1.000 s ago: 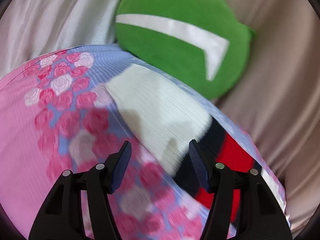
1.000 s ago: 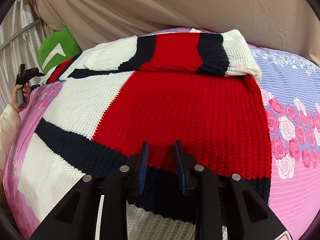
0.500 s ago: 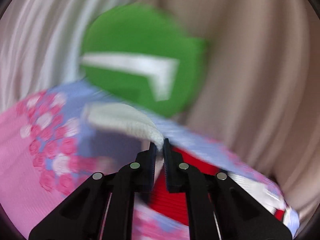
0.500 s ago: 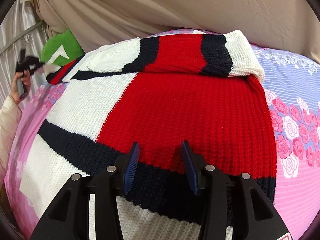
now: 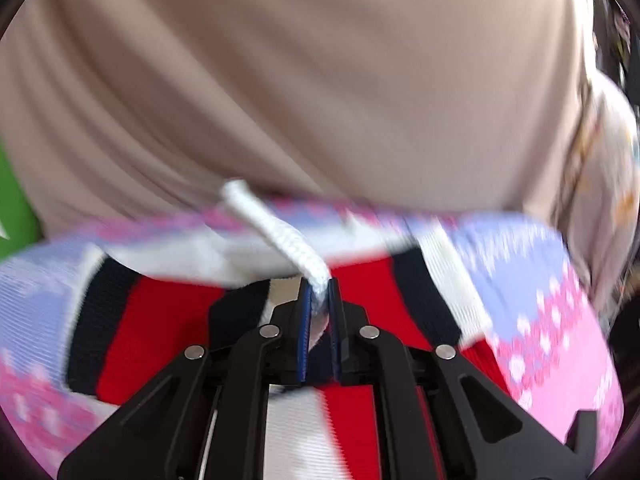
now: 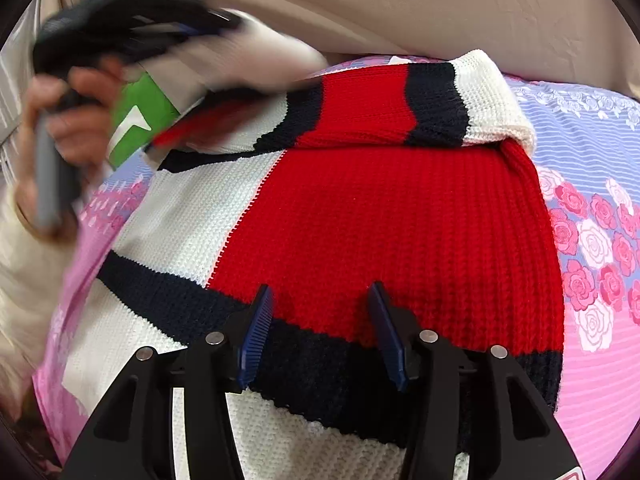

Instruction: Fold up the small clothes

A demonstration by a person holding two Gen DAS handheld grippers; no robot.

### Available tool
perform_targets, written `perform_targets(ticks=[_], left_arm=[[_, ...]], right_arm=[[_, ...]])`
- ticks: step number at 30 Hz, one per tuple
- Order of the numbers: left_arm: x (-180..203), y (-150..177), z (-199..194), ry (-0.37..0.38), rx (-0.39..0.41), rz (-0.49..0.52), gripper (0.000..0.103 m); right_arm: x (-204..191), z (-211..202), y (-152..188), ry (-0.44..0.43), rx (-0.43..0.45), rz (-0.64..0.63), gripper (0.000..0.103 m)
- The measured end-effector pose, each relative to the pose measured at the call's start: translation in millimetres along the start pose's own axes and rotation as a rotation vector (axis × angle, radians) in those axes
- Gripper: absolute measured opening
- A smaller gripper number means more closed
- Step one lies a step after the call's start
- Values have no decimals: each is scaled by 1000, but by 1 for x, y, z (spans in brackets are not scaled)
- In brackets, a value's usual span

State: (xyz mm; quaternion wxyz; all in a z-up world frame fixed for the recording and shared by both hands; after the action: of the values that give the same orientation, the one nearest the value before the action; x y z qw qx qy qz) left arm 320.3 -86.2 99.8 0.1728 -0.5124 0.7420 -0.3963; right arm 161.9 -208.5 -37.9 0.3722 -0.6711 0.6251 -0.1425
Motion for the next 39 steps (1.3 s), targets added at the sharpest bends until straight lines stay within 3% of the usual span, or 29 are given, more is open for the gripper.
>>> perform_targets(ticks=[3, 4, 9, 11, 12, 17, 20, 25, 30, 32, 34, 36, 39], left_arm=[[18, 34, 41, 17, -80, 19, 25], [17, 42, 46, 23, -91, 19, 39], [-27, 56, 7, 14, -10, -37, 57], [-57, 59, -19, -36, 34, -85, 71], [-73, 60, -30, -60, 49, -118, 72], [-159, 75, -57, -152, 24, -297, 72], [-197, 89, -66, -148, 13, -399, 72], [-231, 103, -70, -97, -10, -499, 72], [-231, 101, -58, 3, -29, -547, 72], [-232, 102, -45, 40, -71, -590, 72], [-235, 105, -32, 59, -114, -639, 72], [-237, 103, -28, 47, -108, -661, 68], [-238, 92, -29, 2, -73, -671, 42]], right_arm=[[3, -1, -1, -26, 0, 20, 50], [4, -1, -1, -33, 0, 27, 50], [9, -6, -15, -5, 16, 35, 51], [9, -9, -35, 10, 46, 16, 51], [10, -9, -45, 12, 60, 22, 51], [17, 15, -99, -33, 53, 113, 53], [27, 32, -115, 26, 45, 171, 53], [56, 44, -116, 90, 27, 269, 54], [61, 57, -119, 84, 6, 257, 55], [59, 61, -124, 101, 7, 236, 51], [57, 65, -128, 101, -5, 211, 28], [54, 66, -133, 91, -9, 191, 11], [43, 50, -149, 102, 70, 133, 8]])
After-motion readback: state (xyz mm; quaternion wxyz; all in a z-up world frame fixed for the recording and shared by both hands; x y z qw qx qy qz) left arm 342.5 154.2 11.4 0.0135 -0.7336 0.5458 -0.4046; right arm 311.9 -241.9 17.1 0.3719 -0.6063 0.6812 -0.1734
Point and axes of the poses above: each gripper's, at about its wrist camera, not at the fingertips, and z roughly the way its jaws point, x to its right, y to its underside, the point moved 1 cm from there along z, roughly the way its jaws point, and after that the axes turned 2 degrees about -z, right-handed, at the moved point
